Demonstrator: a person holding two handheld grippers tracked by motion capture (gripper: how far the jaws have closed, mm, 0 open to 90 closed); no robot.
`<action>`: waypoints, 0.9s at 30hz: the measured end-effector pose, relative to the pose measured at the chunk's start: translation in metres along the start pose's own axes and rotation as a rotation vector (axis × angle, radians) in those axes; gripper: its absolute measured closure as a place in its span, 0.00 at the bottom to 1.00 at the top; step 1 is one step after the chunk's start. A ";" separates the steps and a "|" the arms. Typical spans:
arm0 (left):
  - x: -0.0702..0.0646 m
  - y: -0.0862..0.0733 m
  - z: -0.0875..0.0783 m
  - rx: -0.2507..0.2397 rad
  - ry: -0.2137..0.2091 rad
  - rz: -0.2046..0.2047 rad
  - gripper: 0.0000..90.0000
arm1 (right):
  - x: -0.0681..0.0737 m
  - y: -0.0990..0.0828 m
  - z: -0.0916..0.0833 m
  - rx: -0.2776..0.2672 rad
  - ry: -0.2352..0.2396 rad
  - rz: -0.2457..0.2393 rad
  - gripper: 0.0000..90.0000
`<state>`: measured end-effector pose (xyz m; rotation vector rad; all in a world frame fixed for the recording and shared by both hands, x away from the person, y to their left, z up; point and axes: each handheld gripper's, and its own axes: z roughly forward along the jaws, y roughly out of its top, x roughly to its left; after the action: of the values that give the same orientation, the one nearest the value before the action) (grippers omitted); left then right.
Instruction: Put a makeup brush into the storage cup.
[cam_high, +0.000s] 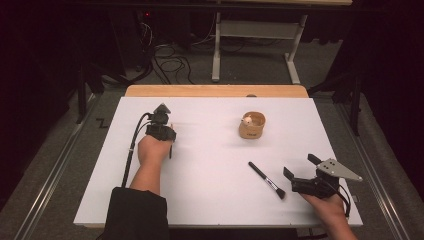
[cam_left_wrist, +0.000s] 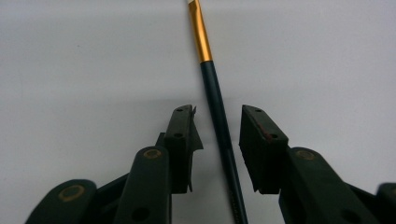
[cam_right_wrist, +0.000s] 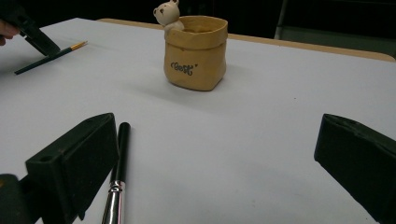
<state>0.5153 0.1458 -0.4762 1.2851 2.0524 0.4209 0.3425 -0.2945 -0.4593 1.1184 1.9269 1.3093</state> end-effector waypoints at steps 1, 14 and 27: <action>0.000 0.000 0.000 0.000 0.000 0.000 0.74 | 0.000 0.000 0.000 0.000 0.000 0.000 0.01; -0.002 -0.002 0.004 -0.005 -0.001 0.011 0.78 | 0.000 0.000 0.001 0.002 0.002 -0.003 0.01; -0.005 -0.005 0.006 -0.029 0.025 0.049 0.83 | 0.000 0.000 0.000 0.002 0.001 -0.001 0.01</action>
<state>0.5170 0.1387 -0.4818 1.3212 2.0317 0.4891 0.3426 -0.2943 -0.4597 1.1181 1.9301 1.3080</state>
